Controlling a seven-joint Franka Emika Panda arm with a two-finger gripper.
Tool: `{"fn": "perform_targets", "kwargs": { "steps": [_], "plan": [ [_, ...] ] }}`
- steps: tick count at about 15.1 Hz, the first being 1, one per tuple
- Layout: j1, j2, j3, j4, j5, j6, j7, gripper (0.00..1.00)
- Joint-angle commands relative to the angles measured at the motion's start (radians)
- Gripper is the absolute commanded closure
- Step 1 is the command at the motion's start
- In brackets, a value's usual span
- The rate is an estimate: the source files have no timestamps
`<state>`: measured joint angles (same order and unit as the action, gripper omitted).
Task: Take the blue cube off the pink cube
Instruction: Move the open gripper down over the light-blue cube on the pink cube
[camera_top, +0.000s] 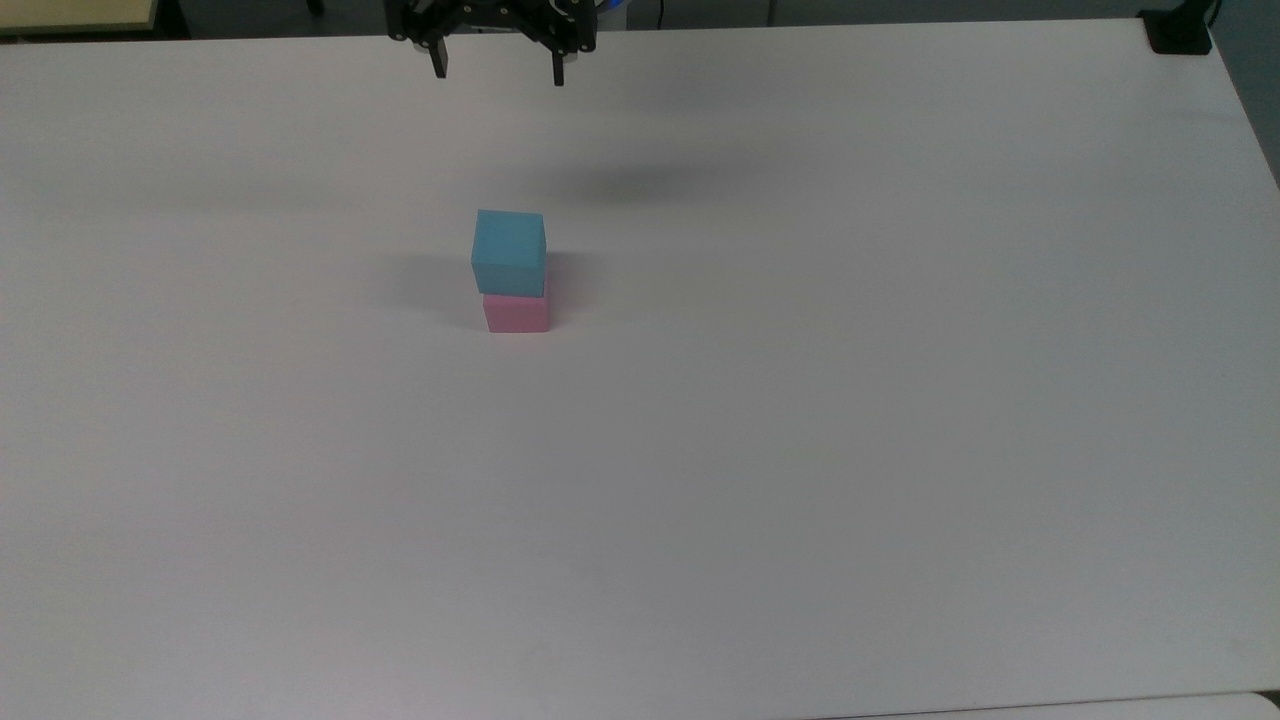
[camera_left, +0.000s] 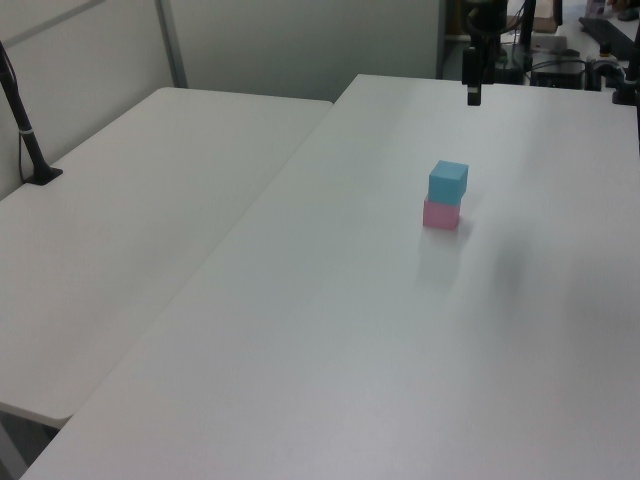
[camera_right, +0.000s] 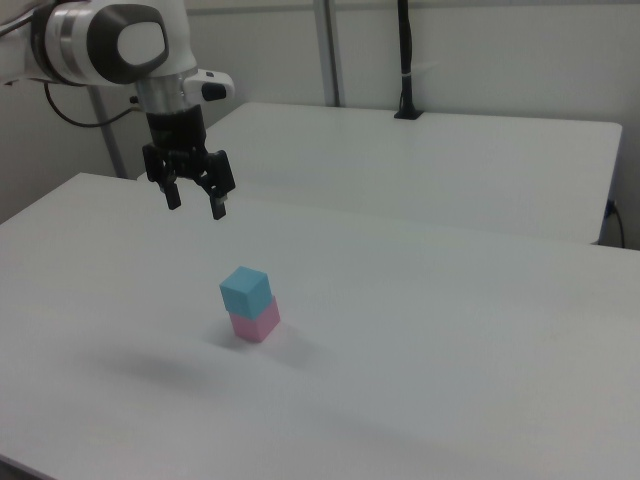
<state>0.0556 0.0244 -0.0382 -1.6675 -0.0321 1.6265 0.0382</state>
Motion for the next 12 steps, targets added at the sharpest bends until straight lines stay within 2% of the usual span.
{"fn": "perform_targets", "kwargs": {
  "steps": [1,5,7,9,12],
  "plan": [
    [0.004,0.040,-0.012,0.020,0.015,0.030,-0.040,0.00],
    [0.003,0.109,-0.017,0.008,-0.003,0.102,-0.043,0.00],
    [0.003,0.129,-0.017,-0.030,-0.043,0.142,-0.043,0.00],
    [0.003,0.134,-0.019,-0.084,-0.052,0.203,-0.043,0.00],
    [0.006,0.178,-0.017,-0.104,-0.087,0.236,-0.043,0.00]
  ]
}}
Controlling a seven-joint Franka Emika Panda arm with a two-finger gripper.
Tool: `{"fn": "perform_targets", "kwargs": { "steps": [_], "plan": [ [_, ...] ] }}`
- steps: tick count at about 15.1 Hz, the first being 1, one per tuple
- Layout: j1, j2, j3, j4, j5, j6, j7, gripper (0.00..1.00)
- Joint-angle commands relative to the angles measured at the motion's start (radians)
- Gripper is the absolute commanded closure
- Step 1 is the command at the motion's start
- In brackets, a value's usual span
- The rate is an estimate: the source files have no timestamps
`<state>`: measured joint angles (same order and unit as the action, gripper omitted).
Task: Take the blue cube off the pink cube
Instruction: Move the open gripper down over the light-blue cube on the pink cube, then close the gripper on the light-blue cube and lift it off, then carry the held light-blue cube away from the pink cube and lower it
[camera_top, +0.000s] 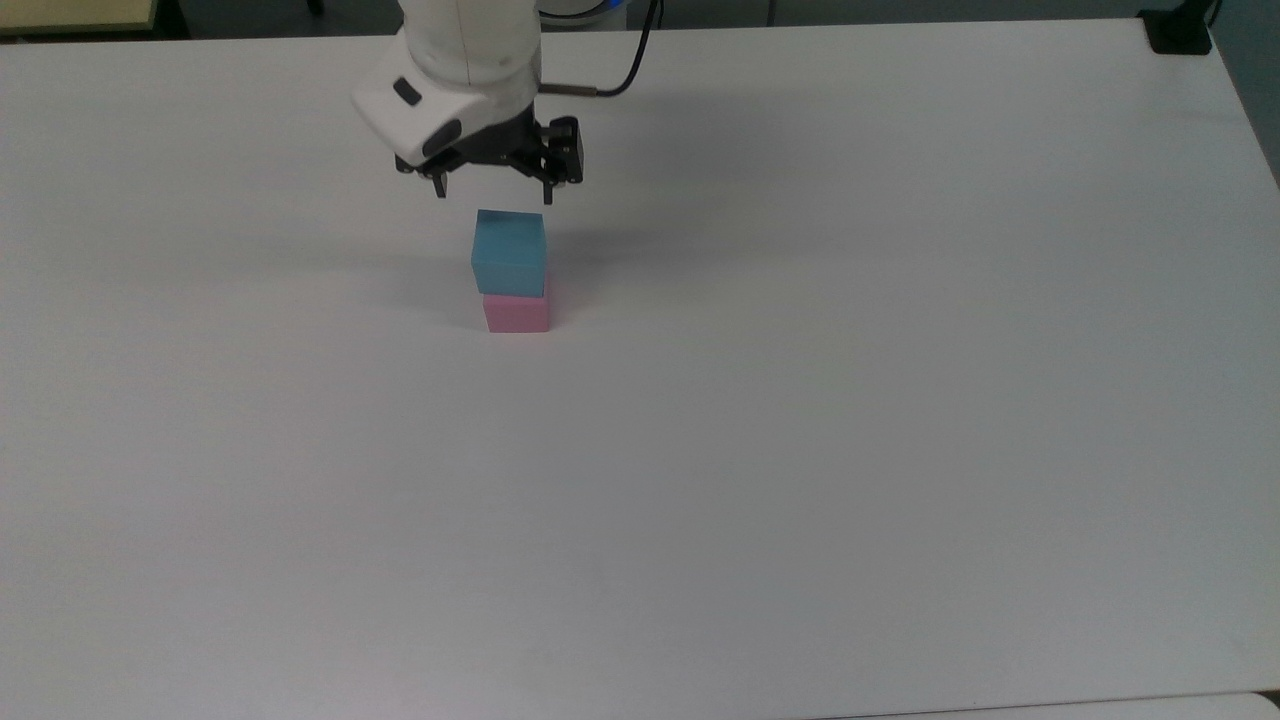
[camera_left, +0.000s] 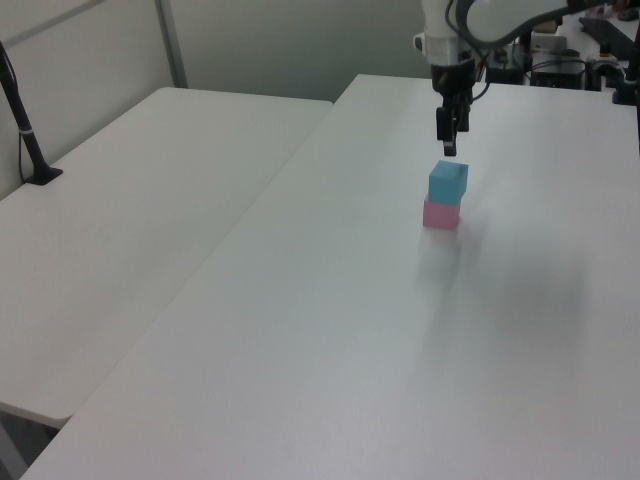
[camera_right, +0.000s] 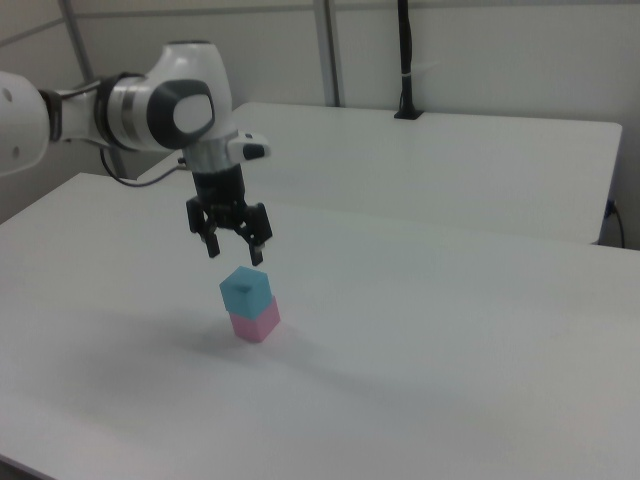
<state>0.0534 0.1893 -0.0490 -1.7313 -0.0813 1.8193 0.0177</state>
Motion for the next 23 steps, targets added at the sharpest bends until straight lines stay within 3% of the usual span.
{"fn": "perform_targets", "kwargs": {
  "steps": [1,7,9,11,13,17,23],
  "plan": [
    [0.008,0.027,-0.008,-0.048,-0.046,0.057,-0.021,0.00],
    [0.042,0.084,-0.008,-0.079,-0.048,0.149,0.030,0.05],
    [0.040,0.081,-0.008,-0.077,-0.048,0.153,0.044,0.19],
    [0.031,0.064,-0.008,-0.074,-0.046,0.143,0.042,0.41],
    [0.031,0.030,-0.034,-0.074,-0.045,0.123,0.032,0.49],
    [0.042,-0.025,-0.155,-0.073,-0.032,0.083,-0.082,0.49],
    [0.042,0.035,-0.452,-0.088,-0.032,0.167,-0.444,0.48]
  ]
}}
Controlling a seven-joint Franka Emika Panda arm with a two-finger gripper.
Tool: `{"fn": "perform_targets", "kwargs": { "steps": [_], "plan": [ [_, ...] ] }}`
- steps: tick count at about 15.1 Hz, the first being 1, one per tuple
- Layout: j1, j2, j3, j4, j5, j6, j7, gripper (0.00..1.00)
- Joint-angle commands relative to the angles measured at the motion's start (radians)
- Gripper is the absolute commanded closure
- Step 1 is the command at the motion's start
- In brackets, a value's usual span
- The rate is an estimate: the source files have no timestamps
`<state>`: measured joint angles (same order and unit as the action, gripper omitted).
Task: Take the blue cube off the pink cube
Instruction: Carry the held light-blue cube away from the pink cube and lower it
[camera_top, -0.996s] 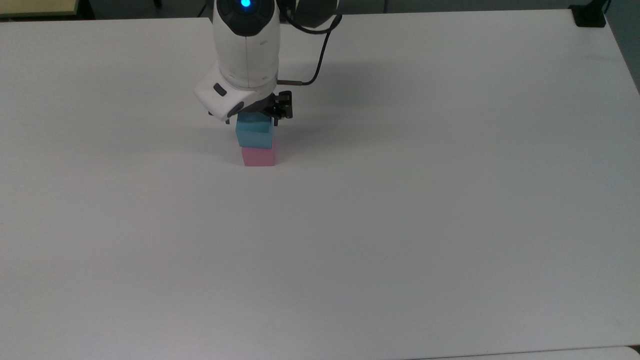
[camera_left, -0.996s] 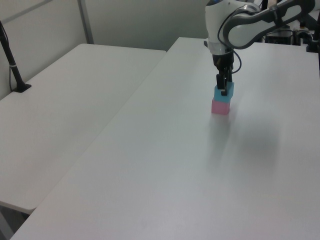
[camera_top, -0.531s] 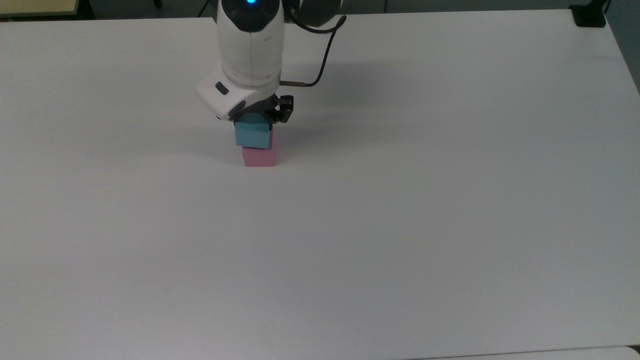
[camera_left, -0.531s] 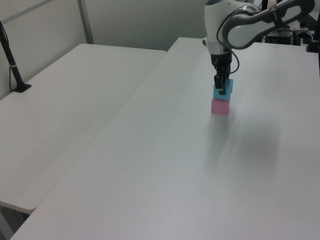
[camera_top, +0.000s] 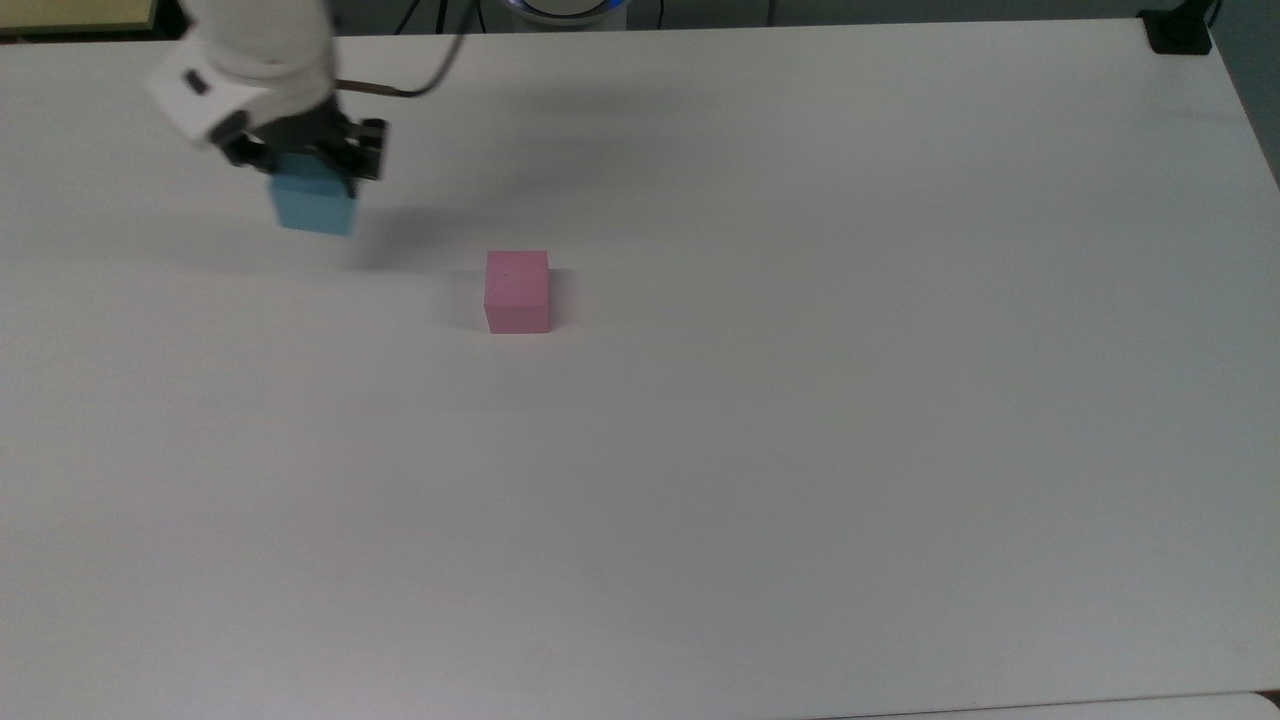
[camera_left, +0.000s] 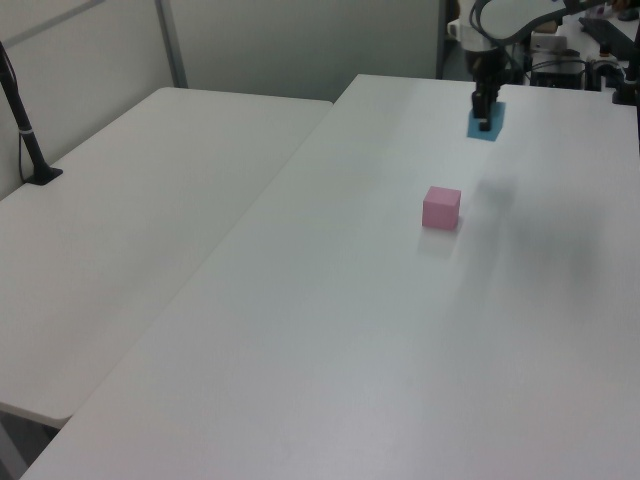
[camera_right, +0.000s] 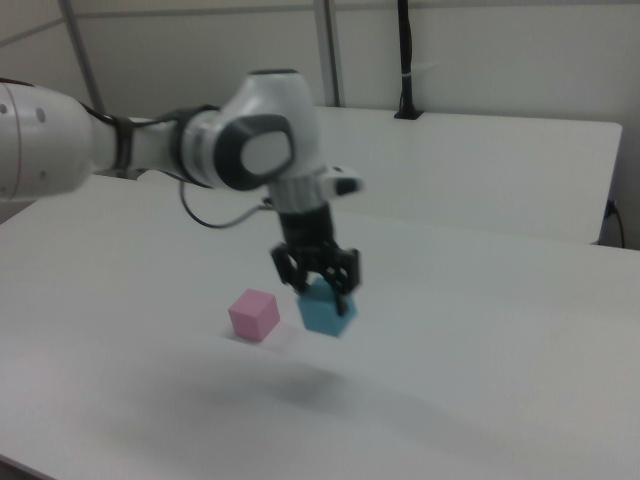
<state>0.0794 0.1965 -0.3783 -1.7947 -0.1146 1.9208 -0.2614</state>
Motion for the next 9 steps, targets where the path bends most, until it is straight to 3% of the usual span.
{"fn": "perform_targets", "kwargs": {
  "steps": [1,4,6,9],
  "plan": [
    [0.013,0.043,-0.155,-0.037,0.001,0.105,-0.224,0.47],
    [0.007,0.092,-0.224,-0.104,0.003,0.226,-0.360,0.46],
    [-0.001,0.139,-0.235,-0.132,0.003,0.323,-0.374,0.43],
    [-0.015,0.196,-0.234,-0.132,0.001,0.348,-0.375,0.34]
  ]
}}
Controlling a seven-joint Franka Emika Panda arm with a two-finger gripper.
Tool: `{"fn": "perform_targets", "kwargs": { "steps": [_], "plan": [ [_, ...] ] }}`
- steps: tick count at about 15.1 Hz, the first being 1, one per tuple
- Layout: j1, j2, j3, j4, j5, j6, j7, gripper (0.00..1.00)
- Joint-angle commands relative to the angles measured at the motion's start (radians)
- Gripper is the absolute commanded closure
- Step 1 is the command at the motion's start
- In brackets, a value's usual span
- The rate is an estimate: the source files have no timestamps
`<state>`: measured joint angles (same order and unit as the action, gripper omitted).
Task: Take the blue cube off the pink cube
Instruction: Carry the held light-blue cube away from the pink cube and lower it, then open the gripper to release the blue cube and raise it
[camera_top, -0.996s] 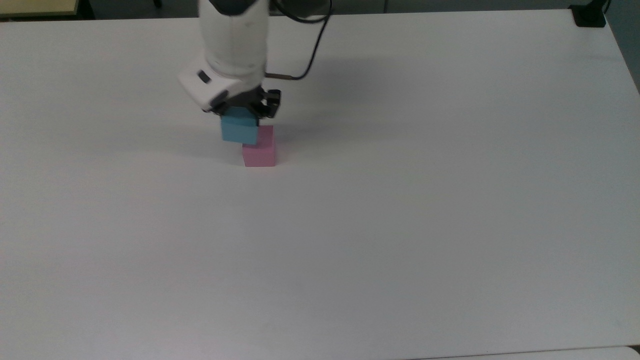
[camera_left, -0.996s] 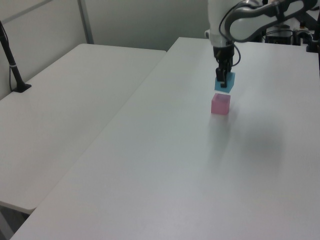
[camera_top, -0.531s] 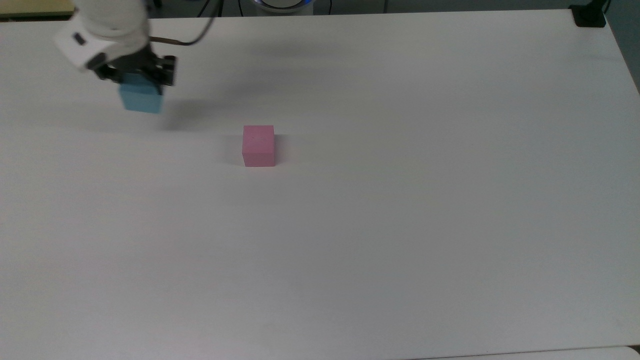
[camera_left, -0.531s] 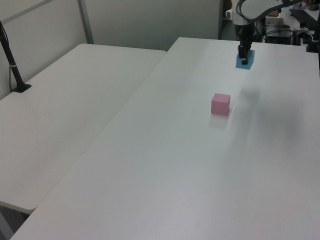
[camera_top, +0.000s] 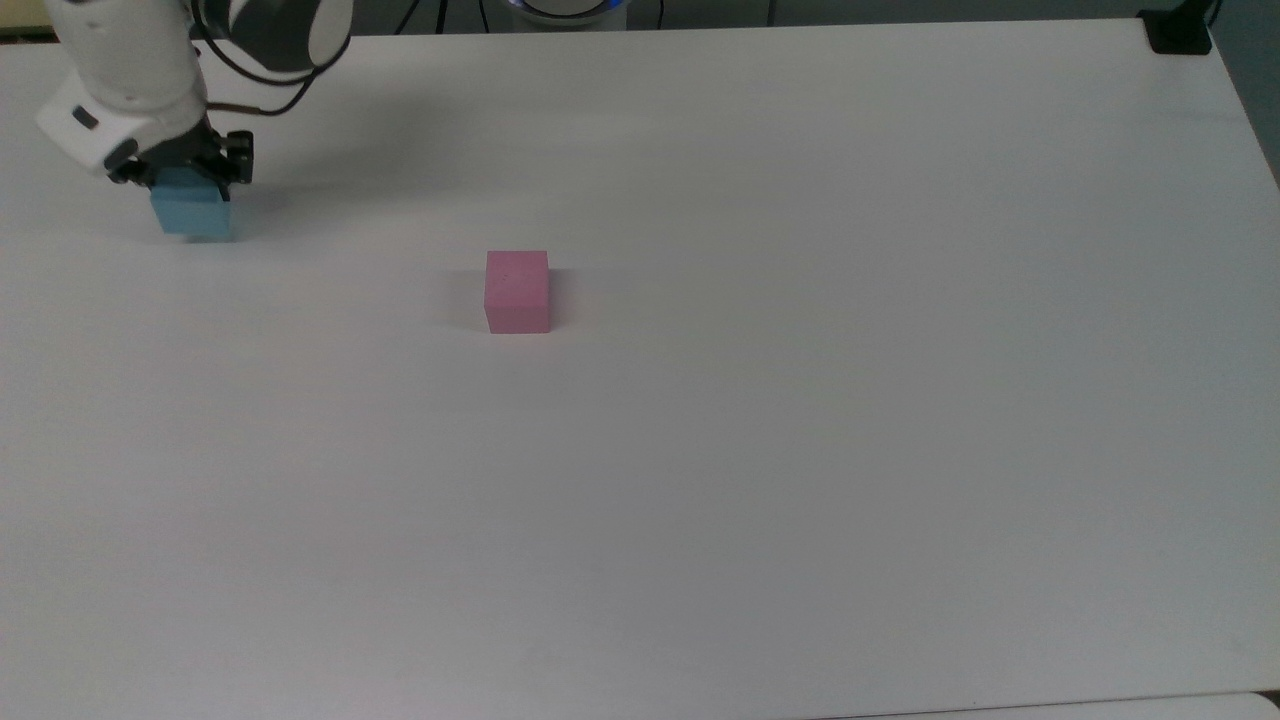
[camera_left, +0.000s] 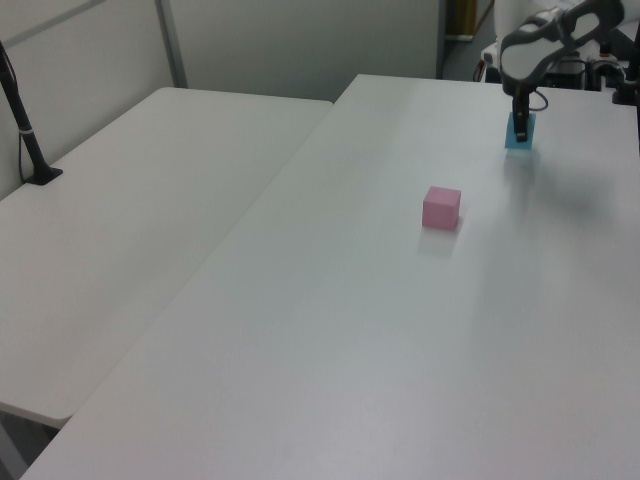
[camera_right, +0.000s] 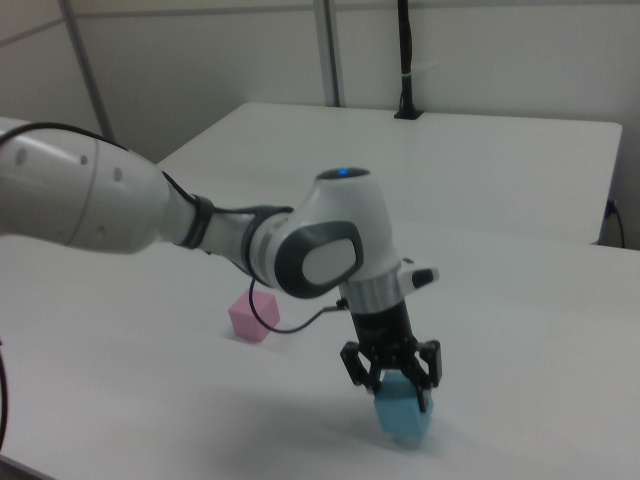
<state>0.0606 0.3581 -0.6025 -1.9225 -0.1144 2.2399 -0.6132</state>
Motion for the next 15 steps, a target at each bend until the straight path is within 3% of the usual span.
{"fn": "perform_targets", "kwargs": {
  "steps": [1,4,8,12,15],
  "plan": [
    [-0.001,0.035,-0.010,-0.004,0.001,0.027,-0.023,0.28],
    [-0.007,0.032,-0.011,-0.004,0.002,0.024,-0.026,0.01],
    [0.002,-0.068,-0.013,0.005,0.007,-0.046,0.028,0.00],
    [0.096,-0.203,0.015,0.058,0.039,-0.222,0.268,0.00],
    [0.093,-0.229,0.225,0.190,0.038,-0.417,0.539,0.00]
  ]
}}
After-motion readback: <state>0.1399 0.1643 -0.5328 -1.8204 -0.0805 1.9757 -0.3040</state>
